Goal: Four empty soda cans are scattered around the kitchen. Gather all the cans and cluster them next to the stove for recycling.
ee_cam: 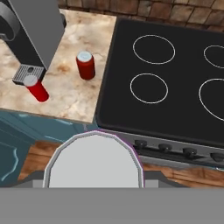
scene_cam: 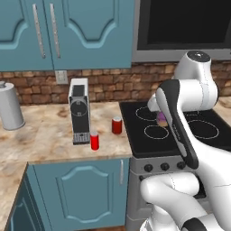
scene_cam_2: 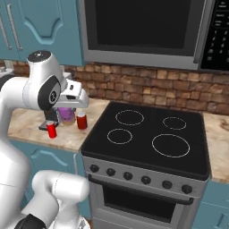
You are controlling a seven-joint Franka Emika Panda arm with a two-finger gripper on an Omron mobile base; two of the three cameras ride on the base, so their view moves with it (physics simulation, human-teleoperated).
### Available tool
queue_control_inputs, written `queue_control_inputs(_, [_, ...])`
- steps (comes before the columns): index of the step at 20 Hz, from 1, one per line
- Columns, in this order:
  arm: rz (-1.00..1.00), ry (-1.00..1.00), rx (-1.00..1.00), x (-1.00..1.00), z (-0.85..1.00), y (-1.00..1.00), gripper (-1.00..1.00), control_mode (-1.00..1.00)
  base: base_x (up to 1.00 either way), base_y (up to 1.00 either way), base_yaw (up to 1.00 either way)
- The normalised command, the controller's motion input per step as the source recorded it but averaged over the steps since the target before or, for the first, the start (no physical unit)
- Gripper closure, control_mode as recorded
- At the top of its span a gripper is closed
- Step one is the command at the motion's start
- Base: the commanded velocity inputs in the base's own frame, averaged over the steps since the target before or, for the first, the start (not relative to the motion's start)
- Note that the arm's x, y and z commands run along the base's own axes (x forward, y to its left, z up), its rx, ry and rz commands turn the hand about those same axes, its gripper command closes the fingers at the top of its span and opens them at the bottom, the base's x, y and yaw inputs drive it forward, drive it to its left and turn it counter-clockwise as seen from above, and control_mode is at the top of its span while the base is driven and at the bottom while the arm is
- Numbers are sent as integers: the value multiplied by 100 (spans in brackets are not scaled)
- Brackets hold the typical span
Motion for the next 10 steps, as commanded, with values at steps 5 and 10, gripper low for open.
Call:
queue_control_inputs(5, [0, 0, 0, 0, 0, 0, 100, 100, 31, 7, 1])
queue_control_inputs(10, [0, 0, 0, 0, 0, 0, 100, 100, 28, 13, 3])
